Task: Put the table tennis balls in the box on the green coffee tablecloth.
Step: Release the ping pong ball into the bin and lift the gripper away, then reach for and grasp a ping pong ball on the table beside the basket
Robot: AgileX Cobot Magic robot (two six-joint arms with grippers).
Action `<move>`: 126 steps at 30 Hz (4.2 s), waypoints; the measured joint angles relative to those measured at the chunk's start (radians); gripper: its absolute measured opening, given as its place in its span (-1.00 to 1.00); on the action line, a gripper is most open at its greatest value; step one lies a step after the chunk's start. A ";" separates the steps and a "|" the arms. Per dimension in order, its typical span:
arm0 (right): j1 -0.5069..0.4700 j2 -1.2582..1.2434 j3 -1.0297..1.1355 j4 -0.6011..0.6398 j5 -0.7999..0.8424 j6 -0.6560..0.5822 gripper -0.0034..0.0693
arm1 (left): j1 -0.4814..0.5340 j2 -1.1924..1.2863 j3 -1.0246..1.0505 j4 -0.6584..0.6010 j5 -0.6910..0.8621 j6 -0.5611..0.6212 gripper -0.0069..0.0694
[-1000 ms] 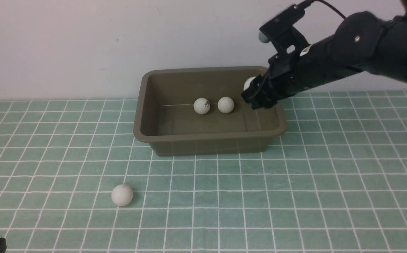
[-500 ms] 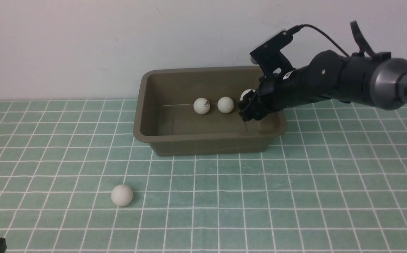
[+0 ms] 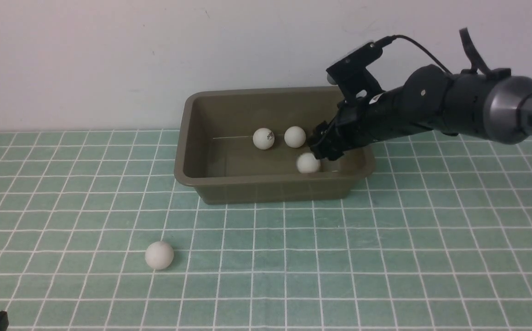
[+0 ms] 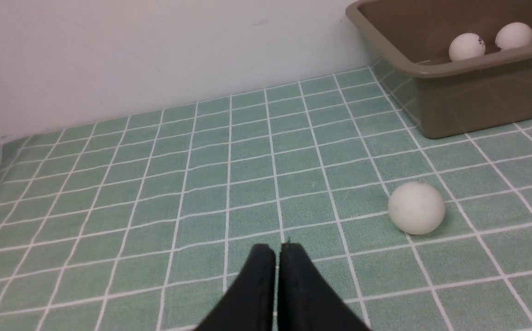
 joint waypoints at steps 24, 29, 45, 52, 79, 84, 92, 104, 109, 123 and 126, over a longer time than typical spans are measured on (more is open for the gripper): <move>-0.111 -0.635 0.000 -0.101 0.259 0.018 -0.94 | 0.000 0.000 0.000 -0.643 -0.140 -0.199 -0.83; -0.211 -0.777 0.053 -0.146 0.445 0.077 -0.95 | 0.000 0.000 0.000 -0.992 -0.271 -0.193 -0.83; -0.224 -1.454 0.890 -0.243 0.436 0.193 -0.95 | 0.000 0.077 -0.416 -0.864 -0.018 0.305 -0.83; -0.224 -1.692 1.006 -0.281 0.501 0.322 -0.95 | 0.000 0.574 -0.581 -0.762 0.325 0.316 -0.83; -0.224 -1.725 1.008 -0.255 0.549 0.420 -0.95 | -0.338 1.620 -1.081 0.371 0.402 -0.482 -0.82; -0.224 -1.725 1.008 -0.254 0.549 0.420 -0.95 | -0.410 1.666 -1.125 0.568 0.466 -0.660 -0.73; -0.224 -1.725 1.008 -0.253 0.558 0.421 -0.95 | -0.474 1.670 -1.126 0.559 0.477 -0.667 -0.29; -0.224 -1.725 1.008 -0.253 0.590 0.423 -0.95 | -0.476 1.782 -1.126 0.535 0.489 -0.664 0.47; -0.224 -1.725 1.008 -0.253 0.591 0.423 -0.95 | -0.476 1.828 -1.128 0.538 0.444 -0.662 0.47; -0.224 -1.725 1.008 -0.254 0.591 0.423 -0.95 | -0.477 1.917 -1.144 0.628 0.475 -0.708 0.10; -0.224 -1.725 1.008 -0.254 0.592 0.423 -0.95 | -0.477 1.903 -1.187 0.641 0.580 -0.699 0.10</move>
